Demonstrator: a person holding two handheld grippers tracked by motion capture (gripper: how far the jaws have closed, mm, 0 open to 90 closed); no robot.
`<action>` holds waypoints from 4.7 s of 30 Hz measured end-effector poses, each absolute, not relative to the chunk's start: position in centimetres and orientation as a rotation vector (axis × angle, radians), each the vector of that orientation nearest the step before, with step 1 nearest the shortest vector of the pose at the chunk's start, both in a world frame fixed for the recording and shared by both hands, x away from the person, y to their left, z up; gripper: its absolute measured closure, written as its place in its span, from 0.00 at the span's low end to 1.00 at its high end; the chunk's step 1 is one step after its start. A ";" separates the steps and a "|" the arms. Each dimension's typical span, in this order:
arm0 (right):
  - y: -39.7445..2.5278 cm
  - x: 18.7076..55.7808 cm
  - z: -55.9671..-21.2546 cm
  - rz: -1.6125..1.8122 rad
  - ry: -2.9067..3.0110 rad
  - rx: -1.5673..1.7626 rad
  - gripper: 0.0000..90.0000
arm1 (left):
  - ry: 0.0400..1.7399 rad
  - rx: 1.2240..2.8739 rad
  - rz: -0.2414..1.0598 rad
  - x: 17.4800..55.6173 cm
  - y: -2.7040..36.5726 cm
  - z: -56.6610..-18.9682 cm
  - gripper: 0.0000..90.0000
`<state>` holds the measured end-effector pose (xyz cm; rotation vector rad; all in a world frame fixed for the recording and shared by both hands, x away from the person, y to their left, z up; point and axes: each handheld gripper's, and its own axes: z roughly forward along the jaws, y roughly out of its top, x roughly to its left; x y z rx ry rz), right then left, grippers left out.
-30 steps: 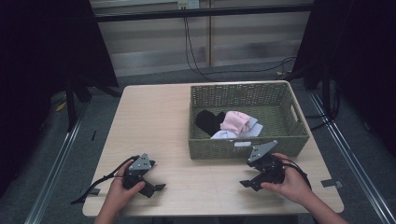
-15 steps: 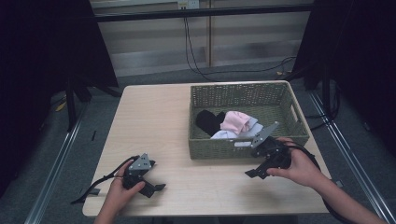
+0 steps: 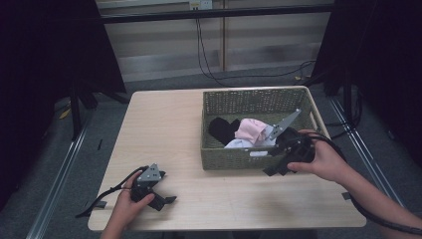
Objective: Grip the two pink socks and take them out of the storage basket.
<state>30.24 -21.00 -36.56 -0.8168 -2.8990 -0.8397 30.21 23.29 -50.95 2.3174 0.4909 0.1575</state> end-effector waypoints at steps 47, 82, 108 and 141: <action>-21.9 44.3 -39.4 -0.713 -2.891 -1.182 0.75 | 0.488 2.318 0.159 30.2 23.3 -50.9 0.00; -20.3 46.0 -39.5 -0.722 -2.812 -1.191 0.87 | 0.484 2.320 0.157 30.2 23.3 -50.9 0.00; -20.6 45.8 -37.4 -0.717 -2.791 -1.249 1.00 | 0.479 2.319 0.157 30.2 23.3 -50.9 0.00; -22.3 44.6 -30.3 -0.816 -2.756 -1.220 1.00 | 0.479 2.319 0.156 30.2 23.3 -50.9 0.00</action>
